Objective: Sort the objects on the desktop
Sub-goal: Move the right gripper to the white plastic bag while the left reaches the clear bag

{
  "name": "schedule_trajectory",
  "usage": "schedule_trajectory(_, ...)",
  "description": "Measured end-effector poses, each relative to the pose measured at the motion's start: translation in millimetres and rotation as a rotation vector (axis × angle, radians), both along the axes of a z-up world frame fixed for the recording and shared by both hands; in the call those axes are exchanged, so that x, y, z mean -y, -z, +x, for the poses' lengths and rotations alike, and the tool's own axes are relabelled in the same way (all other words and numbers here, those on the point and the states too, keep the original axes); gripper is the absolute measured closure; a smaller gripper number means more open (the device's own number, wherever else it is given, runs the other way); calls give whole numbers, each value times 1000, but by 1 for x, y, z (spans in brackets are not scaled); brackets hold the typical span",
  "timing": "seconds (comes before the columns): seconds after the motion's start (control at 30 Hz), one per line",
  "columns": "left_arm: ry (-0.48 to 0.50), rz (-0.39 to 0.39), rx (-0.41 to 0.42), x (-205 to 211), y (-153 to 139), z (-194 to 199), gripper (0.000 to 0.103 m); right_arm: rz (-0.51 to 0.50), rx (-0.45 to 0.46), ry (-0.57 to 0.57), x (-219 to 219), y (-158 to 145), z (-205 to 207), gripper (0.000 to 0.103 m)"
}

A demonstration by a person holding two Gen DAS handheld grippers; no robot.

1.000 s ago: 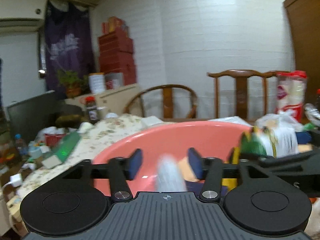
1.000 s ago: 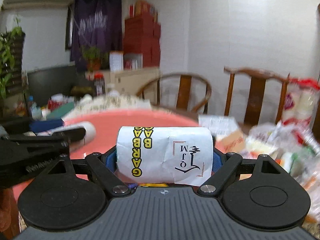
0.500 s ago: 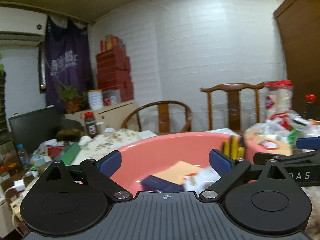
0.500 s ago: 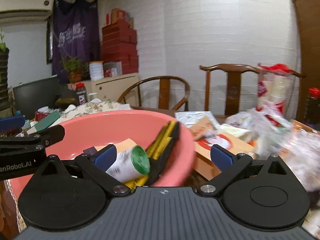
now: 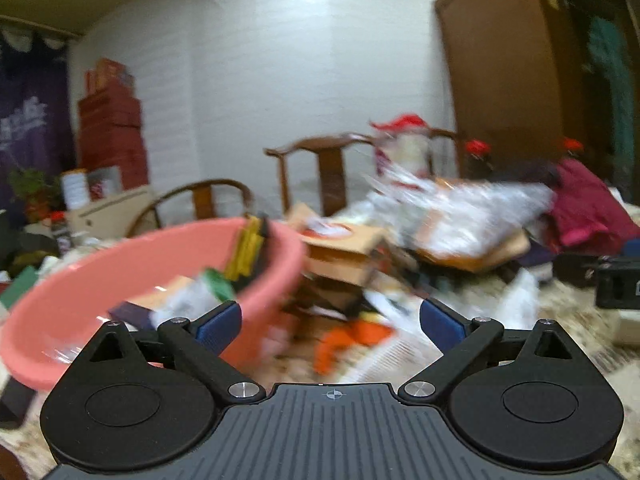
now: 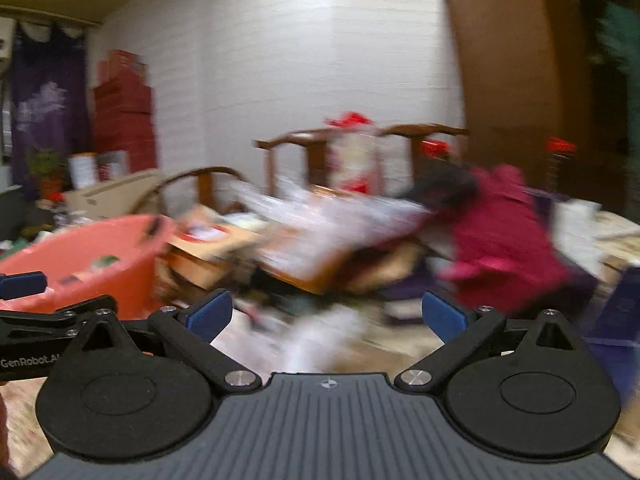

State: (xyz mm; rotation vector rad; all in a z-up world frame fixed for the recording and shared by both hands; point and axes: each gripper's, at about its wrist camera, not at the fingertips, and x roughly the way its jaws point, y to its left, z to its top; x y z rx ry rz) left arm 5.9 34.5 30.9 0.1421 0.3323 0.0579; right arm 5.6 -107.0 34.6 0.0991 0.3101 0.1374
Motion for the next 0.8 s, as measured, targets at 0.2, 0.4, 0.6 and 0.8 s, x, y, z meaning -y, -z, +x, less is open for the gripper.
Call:
schedule_trajectory(0.2,24,6,-89,27,30,7,2,26,-72,120,48,29,-12,2)
schedule_trajectory(0.4,15,-3,-136,22,39,10,2,50,-95,67,48,37,-7,2)
schedule_trajectory(0.6,51,15,-147,32,42,18,2,22,-97,-14,9,29,15,2)
schedule_trajectory(0.8,74,42,-191,40,53,30,2,5,-148,-49,-12,31,45,2)
